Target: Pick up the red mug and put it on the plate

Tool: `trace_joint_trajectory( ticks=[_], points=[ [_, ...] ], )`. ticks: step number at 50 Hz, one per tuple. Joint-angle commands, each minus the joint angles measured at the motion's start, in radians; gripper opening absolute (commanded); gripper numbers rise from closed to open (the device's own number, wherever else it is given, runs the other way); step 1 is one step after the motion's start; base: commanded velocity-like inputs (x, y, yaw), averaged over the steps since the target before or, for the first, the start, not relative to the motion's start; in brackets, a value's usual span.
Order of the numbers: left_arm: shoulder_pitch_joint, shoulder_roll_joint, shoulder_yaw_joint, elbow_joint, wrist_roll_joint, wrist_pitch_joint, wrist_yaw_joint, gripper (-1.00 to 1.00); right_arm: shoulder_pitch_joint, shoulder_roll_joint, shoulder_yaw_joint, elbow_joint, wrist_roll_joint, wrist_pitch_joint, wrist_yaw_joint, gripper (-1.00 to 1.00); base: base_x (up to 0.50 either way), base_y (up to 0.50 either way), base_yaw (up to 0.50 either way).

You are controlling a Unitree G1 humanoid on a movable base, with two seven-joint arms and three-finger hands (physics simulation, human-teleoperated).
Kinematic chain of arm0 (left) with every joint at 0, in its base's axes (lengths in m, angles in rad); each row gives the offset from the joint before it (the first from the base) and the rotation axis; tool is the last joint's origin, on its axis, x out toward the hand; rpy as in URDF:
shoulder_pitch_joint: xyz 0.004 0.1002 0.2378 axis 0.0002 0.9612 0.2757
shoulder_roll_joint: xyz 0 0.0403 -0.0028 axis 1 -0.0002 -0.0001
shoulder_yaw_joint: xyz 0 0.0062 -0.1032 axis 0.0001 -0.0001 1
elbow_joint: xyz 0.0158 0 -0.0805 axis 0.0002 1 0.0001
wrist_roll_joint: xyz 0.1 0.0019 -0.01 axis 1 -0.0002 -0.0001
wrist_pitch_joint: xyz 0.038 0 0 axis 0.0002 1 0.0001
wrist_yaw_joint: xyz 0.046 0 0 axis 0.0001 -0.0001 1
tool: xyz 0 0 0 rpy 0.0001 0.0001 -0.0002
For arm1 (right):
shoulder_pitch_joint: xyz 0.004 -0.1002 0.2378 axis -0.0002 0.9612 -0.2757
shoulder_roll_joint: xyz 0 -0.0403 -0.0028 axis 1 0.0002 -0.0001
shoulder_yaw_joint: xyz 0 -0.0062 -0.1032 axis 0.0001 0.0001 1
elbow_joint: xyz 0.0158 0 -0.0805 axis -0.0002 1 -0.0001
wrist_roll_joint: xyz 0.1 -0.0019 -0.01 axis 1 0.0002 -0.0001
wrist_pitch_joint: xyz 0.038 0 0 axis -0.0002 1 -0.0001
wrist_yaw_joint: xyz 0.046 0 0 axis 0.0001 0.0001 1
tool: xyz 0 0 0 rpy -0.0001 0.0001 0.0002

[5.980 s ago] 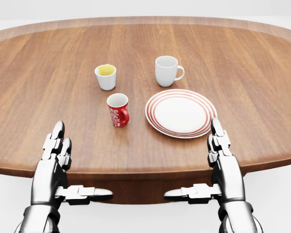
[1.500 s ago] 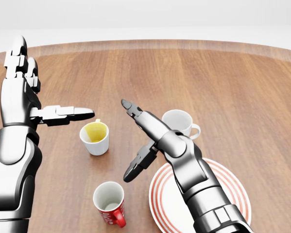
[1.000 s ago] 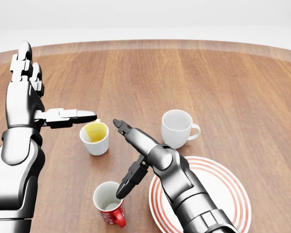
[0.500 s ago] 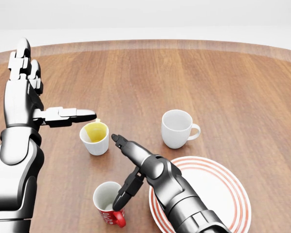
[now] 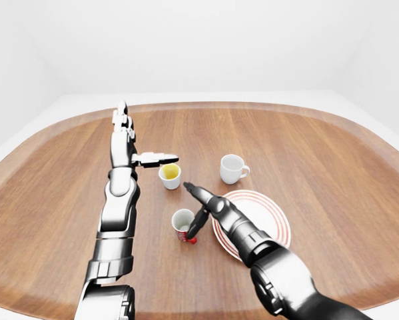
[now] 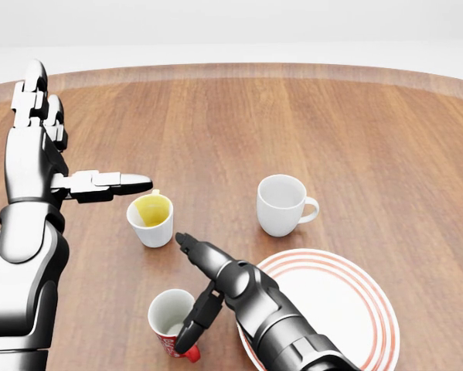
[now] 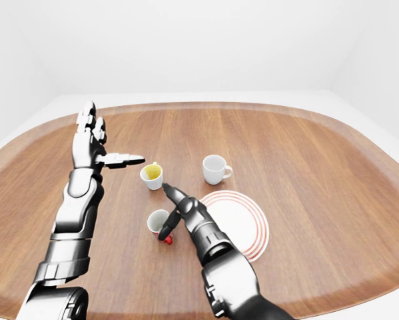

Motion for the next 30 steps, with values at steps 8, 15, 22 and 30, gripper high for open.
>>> trace_joint_trajectory(
  ticks=[8, 15, 22, 30],
  points=[
    [-0.002, 0.0, 0.0, 0.009, -0.004, 0.0, 0.0, 1.0, -0.016, 0.03, -0.001, 0.066, -0.026, -0.005, -0.017, 1.0, 0.0, 0.0, 0.0],
    [0.005, 0.0, 0.001, -0.009, -0.009, 0.0, -0.003, 1.0, -0.022, 0.049, 0.002, 0.083, -0.041, -0.003, -0.021, 1.0, 0.0, 0.0, 0.0],
    [0.01, 0.0, 0.002, -0.011, -0.013, 0.0, -0.005, 1.0, -0.016, 0.066, 0.003, 0.1, -0.059, -0.009, -0.027, 1.0, 0.0, 0.0, 0.0],
    [0.012, 0.002, 0.004, -0.011, -0.017, 0.0, -0.006, 1.0, -0.026, 0.071, -0.006, 0.118, -0.066, -0.01, -0.028, 1.0, 0.0, 0.0, 0.0]
  ],
)
